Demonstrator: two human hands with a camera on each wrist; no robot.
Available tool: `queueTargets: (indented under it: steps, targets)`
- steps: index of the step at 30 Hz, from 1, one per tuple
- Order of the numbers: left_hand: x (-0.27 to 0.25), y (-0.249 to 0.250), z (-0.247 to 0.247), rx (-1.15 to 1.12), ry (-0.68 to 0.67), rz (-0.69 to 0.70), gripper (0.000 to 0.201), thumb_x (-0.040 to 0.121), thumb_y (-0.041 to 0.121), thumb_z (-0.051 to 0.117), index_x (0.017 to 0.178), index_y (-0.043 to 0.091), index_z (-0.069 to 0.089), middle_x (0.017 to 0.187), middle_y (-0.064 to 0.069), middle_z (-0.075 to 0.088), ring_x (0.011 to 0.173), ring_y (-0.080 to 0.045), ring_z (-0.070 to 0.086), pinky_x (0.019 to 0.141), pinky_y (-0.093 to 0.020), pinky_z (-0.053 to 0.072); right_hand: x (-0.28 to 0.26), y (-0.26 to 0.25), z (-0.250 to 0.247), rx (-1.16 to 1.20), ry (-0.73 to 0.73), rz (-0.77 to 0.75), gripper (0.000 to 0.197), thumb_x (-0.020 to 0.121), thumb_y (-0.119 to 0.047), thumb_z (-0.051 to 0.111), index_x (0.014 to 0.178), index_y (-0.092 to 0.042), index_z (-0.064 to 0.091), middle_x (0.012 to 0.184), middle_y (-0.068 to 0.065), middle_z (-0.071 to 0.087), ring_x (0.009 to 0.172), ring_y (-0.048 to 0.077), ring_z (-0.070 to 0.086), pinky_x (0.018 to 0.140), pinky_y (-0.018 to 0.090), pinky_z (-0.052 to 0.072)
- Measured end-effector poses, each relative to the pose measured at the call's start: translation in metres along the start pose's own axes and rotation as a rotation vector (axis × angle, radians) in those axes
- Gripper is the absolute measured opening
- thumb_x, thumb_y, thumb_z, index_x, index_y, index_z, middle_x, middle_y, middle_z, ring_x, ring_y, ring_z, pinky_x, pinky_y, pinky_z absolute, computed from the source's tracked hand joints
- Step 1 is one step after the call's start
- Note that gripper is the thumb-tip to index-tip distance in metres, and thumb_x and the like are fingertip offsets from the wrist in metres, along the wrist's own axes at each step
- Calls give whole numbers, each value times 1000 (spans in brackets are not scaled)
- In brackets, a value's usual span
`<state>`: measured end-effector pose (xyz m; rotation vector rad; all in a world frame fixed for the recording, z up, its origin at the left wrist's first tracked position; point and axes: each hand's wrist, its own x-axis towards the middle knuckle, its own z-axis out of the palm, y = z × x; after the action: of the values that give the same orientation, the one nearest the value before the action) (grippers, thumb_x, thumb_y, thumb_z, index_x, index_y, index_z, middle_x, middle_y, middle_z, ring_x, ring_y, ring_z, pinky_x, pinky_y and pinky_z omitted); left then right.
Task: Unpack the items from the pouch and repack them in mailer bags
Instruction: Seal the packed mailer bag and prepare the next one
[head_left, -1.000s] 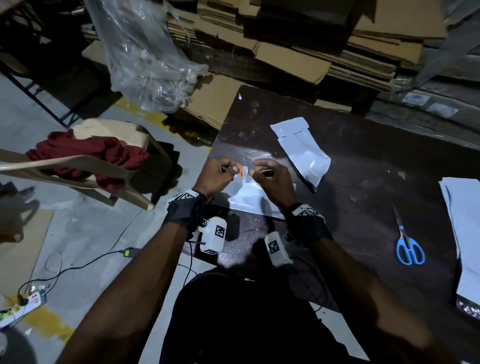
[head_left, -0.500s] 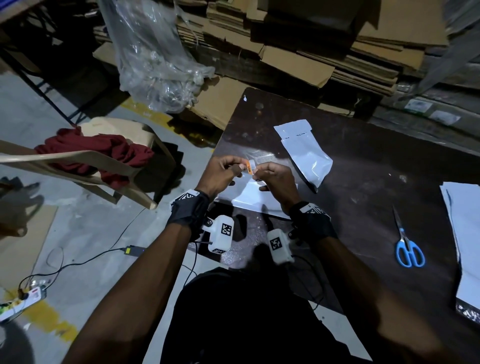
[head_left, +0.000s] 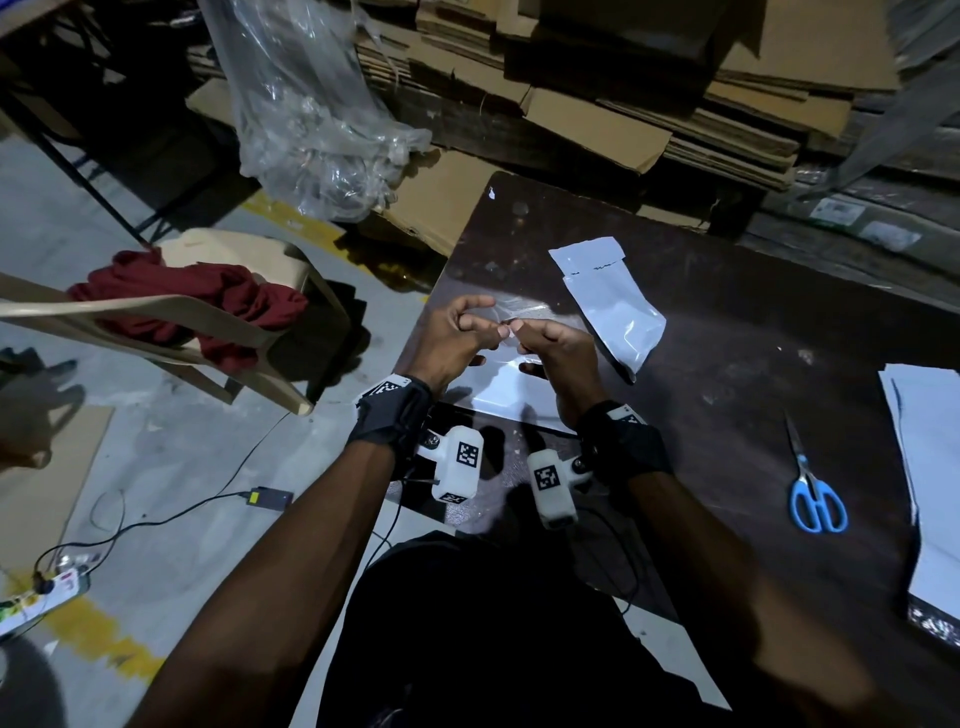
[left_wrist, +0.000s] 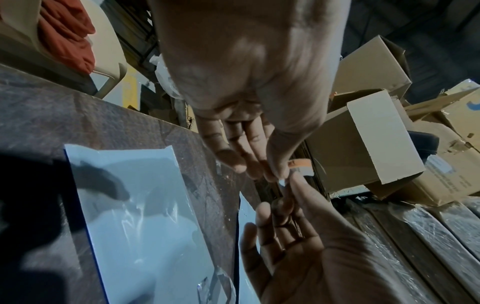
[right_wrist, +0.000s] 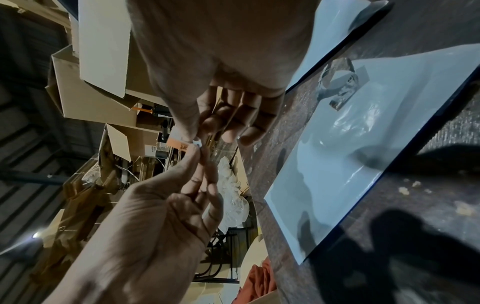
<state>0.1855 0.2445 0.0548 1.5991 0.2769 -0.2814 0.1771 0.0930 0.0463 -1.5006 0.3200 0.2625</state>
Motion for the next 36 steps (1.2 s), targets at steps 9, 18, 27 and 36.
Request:
queueTargets:
  steps: [9, 18, 27, 36]
  targets:
    - [9, -4, -5, 174, -119, -26, 47, 83, 1, 72, 117, 17, 43, 79, -3, 64, 71, -15, 60, 63, -30, 45, 12, 7, -7, -76, 16, 36, 12, 83, -22, 73, 85, -10, 71, 75, 3, 65, 67, 11, 57, 61, 24, 49]
    - [26, -33, -18, 206, -37, -66, 46, 86, 2, 69, 119, 19, 43, 89, -9, 66, 80, -18, 62, 65, -32, 49, 16, 31, -5, -153, 32, 151, 9, 85, -16, 71, 83, -8, 68, 70, 2, 63, 58, 8, 56, 49, 19, 43]
    - [22, -82, -34, 522, -8, 49, 40, 75, 16, 72, 110, 8, 55, 91, -5, 56, 78, -16, 58, 69, -34, 48, 34, 76, 17, -371, 198, 215, 24, 74, -26, 74, 52, -23, 64, 53, -12, 60, 55, 10, 53, 64, 32, 46]
    - [20, -94, -36, 760, 2, 83, 49, 76, 40, 60, 119, 16, 58, 112, -5, 56, 106, -25, 52, 87, -36, 41, 32, 77, 28, -618, 237, 230, 14, 76, -30, 63, 73, -21, 73, 80, 1, 73, 79, 25, 66, 69, 29, 49]
